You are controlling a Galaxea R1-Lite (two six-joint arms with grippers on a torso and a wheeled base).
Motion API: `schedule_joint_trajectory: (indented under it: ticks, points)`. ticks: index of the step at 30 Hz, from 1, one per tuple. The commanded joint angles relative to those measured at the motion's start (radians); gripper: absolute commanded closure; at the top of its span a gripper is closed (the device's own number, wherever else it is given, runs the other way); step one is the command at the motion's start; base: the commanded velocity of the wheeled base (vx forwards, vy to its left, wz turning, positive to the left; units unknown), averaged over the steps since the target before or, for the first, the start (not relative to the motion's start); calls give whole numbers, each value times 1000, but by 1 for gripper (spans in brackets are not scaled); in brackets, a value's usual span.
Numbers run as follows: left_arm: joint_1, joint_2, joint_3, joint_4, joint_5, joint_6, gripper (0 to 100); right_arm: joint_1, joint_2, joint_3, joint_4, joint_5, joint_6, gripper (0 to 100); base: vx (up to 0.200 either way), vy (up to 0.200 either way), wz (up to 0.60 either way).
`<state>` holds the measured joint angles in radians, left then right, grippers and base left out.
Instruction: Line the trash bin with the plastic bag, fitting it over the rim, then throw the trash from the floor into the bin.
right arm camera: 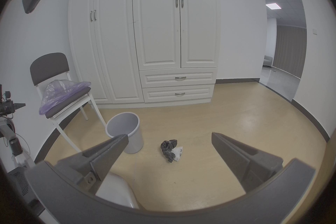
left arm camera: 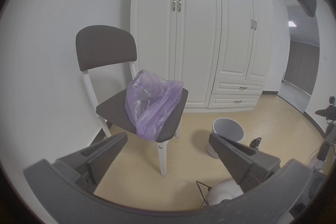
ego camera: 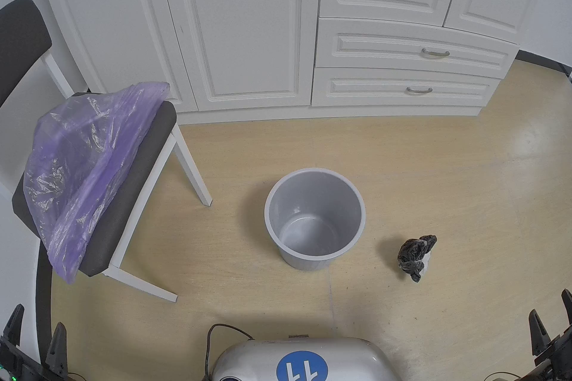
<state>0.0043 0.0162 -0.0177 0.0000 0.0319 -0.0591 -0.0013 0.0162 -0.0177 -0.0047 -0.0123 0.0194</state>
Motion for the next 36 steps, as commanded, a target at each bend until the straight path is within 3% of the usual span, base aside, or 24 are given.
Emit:
schedule_joint_trajectory:
  ticks: [1, 17, 36]
  points:
    - [0, -16, 18, 0, 0, 1, 0, 0, -15, 16, 0, 0, 1, 0, 0, 0, 0]
    - [0, -16, 18, 3, -12, 48, 0, 0, -15, 16, 2, 2, 1, 0, 0, 0, 0]
    - [2, -16, 18, 3, -4, 36, 0, 0, -16, 16, 2, 2, 5, 0, 0, 0, 0]
